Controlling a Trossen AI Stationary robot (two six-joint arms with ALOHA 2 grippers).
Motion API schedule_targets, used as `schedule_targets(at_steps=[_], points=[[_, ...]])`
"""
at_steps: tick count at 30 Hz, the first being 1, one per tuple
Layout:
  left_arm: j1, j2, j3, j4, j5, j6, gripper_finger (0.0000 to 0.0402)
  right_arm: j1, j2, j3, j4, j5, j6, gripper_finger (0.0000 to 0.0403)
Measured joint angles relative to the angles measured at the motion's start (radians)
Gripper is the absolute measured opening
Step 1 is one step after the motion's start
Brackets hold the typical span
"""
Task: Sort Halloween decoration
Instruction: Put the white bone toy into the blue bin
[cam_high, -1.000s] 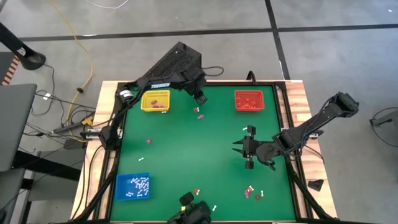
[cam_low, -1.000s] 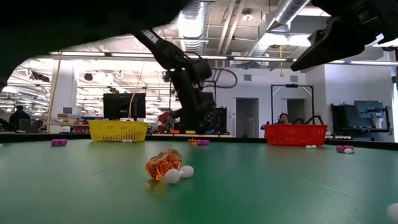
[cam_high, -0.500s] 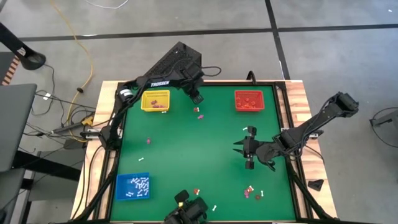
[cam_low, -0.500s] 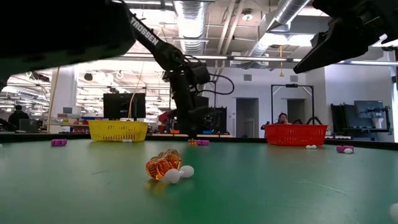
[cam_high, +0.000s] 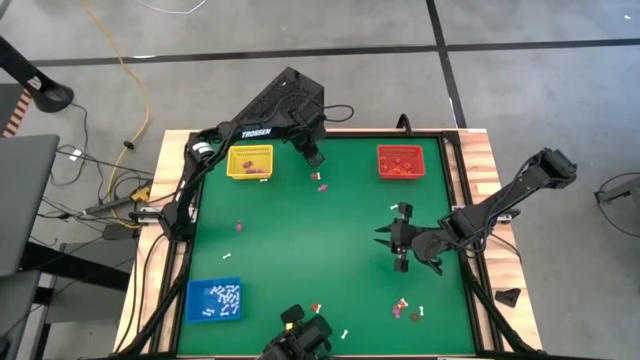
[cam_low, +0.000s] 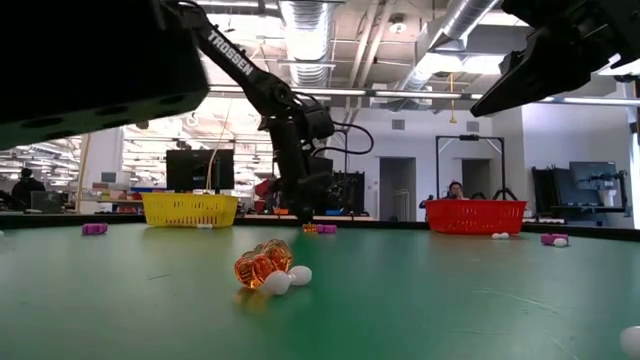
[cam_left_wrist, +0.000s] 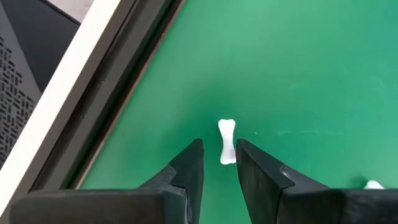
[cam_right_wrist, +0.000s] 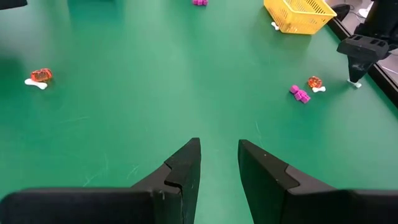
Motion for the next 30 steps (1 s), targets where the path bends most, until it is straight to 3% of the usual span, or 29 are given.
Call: schedule_targets(at_steps=[17,25,30], points=[[0.010,0.040,0.016,-0.032,0.017,0.055,0.0081,0.006,0.000,0.000,0.009,0.001,0.017,0.0138],[-0.003,0.043,0.014,-0.046,0.007,0.116,0.0012,0.006,0.000,0.000,0.007,0.001,0.016,0.0138],[-0.017,0.041,0.013,-0.070,-0.001,0.170,0.0009,0.006,0.000,0.000,0.007,0.000,0.017,0.0138]])
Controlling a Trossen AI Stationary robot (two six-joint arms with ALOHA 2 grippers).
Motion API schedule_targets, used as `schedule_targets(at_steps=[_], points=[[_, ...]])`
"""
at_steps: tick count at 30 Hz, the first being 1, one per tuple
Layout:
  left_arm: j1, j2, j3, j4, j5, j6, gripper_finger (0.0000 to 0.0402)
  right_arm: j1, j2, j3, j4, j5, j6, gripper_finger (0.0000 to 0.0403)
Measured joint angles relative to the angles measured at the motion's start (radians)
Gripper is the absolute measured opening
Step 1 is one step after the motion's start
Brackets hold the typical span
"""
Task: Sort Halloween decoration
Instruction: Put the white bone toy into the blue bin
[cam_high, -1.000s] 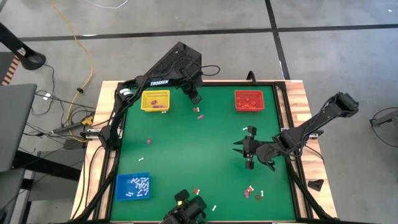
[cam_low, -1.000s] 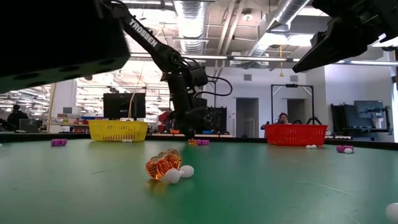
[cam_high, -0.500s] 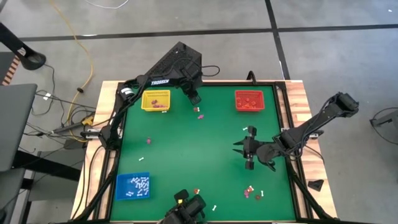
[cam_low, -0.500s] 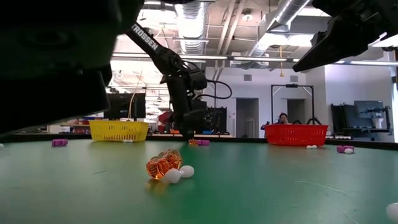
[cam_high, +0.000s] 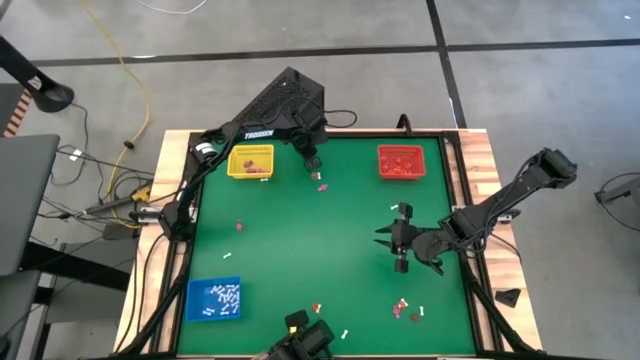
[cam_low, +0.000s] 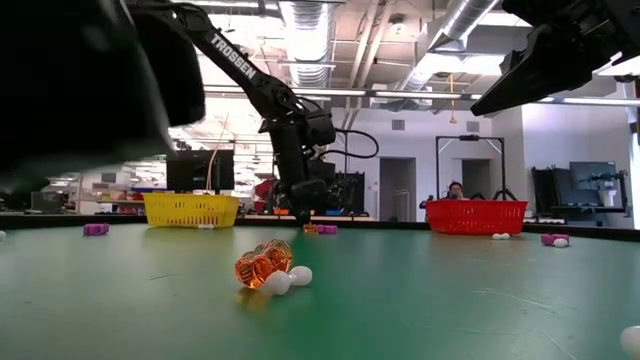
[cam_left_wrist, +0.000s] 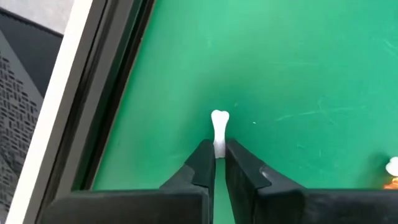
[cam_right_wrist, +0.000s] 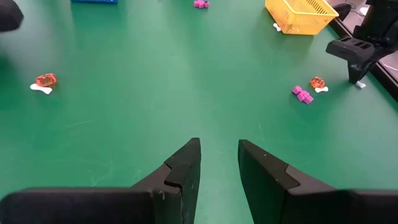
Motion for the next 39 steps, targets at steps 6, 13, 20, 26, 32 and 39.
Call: schedule_targets(at_steps=[6,13,20,26,32,39], points=[[-0.006,-0.060,-0.006,-0.103,0.057,-0.002,0.0003,0.000,0.000,0.000,0.000,0.000,0.000,0.0138],[-0.045,-0.228,-0.018,-0.386,0.131,-0.004,0.0003,0.001,0.000,0.000,-0.002,-0.004,0.007,0.0138],[-0.204,-0.476,-0.216,-0.555,0.152,-0.099,0.0002,0.001,0.000,0.000,0.007,-0.021,0.009,0.0138],[-0.481,-0.820,-0.577,-0.472,0.154,-0.424,0.0001,0.001,0.000,0.000,0.009,-0.021,0.009,0.0138],[-0.933,-1.138,-0.851,-0.270,0.128,-0.999,0.0000,0.000,0.000,0.000,0.014,-0.022,0.001,0.0138],[-1.422,-1.268,-1.027,-0.006,-0.065,-1.595,0.0000,-0.009,0.000,0.000,0.059,-0.024,-0.018,0.0138]])
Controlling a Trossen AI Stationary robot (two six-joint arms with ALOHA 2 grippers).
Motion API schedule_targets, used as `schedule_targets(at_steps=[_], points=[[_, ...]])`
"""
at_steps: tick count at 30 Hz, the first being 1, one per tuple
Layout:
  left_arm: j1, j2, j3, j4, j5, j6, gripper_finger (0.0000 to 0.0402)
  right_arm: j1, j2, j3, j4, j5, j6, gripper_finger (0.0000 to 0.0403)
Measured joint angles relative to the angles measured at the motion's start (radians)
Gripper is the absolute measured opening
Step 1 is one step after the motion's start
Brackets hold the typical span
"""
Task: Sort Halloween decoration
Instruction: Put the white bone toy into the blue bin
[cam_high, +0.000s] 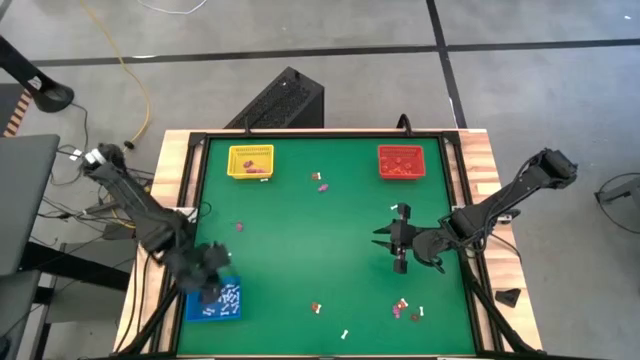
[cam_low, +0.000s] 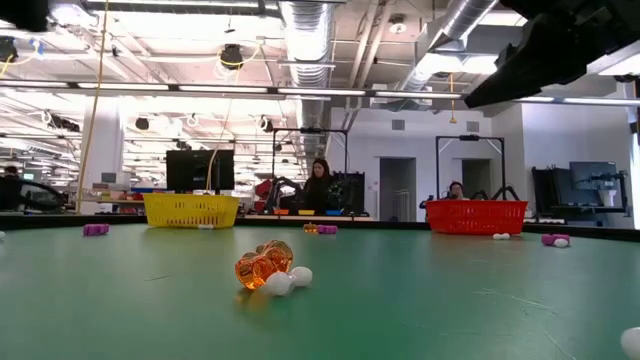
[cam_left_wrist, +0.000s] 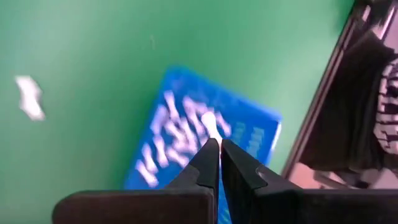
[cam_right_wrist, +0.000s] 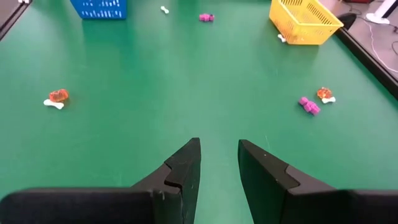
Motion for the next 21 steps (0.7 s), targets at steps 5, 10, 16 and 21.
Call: schedule_targets(at_steps=[5,10,16,21], points=[[-0.152,0.040,-0.067,0.055,-0.050,-0.230,0.0000,0.000,0.000,0.000,0.030,0.000,-0.002,0.0138],[-0.171,0.090,-0.087,0.074,-0.077,-0.258,0.0000,0.000,0.000,0.000,0.057,0.000,-0.001,0.0138],[-0.146,0.090,-0.087,0.095,-0.105,-0.149,0.0000,0.003,0.000,0.000,0.112,-0.002,0.002,0.0138],[-0.133,0.085,-0.087,0.239,-0.401,0.153,0.0000,0.003,0.000,0.000,0.118,-0.004,0.050,0.0138]])
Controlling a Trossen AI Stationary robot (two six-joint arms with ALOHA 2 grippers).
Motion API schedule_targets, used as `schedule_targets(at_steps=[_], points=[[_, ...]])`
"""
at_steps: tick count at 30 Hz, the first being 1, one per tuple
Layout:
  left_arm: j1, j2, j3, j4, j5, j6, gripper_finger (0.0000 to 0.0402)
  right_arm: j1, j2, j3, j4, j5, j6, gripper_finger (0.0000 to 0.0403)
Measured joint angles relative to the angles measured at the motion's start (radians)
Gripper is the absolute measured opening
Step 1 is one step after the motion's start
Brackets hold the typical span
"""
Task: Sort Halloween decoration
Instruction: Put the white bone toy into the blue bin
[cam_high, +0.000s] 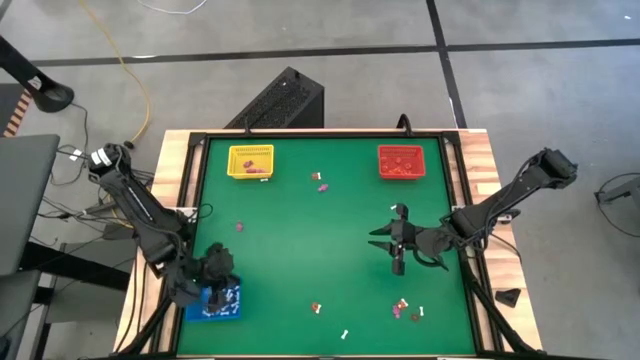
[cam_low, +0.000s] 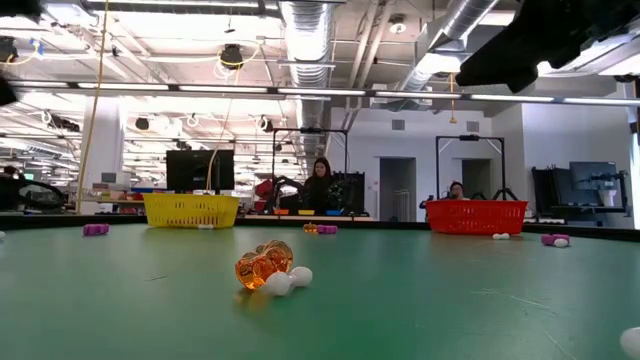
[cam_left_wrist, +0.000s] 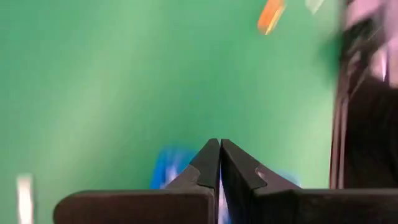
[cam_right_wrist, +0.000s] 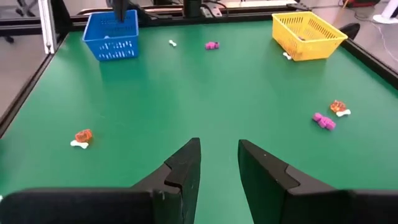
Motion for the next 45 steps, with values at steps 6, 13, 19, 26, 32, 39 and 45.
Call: schedule_targets(at_steps=[6,13,19,26,32,39,45], points=[[0.004,0.001,-0.051,0.376,-0.441,0.627,0.0000,0.007,0.040,0.000,0.000,-0.053,0.081,0.0138],[0.125,0.097,-0.276,1.040,-0.487,1.028,0.0000,0.053,0.145,0.010,-0.078,-0.097,0.283,0.0138],[0.388,0.205,-0.306,1.460,0.121,1.195,0.0000,0.001,0.163,0.098,-0.504,-0.124,0.617,0.0138],[0.562,0.353,-0.238,1.506,0.334,1.238,0.0000,-0.229,0.166,0.124,-0.675,-0.096,0.614,0.0138],[0.611,0.426,-0.235,1.499,0.335,1.146,0.0000,-0.395,0.176,0.124,-0.670,-0.131,0.502,0.0138],[0.616,0.410,-0.235,1.504,0.359,1.137,0.0000,-0.477,0.176,0.125,-0.729,-0.203,0.563,0.0138],[0.616,0.410,-0.235,1.501,0.387,1.136,0.0000,-0.480,0.191,0.125,-0.715,-0.150,0.678,0.0138]])
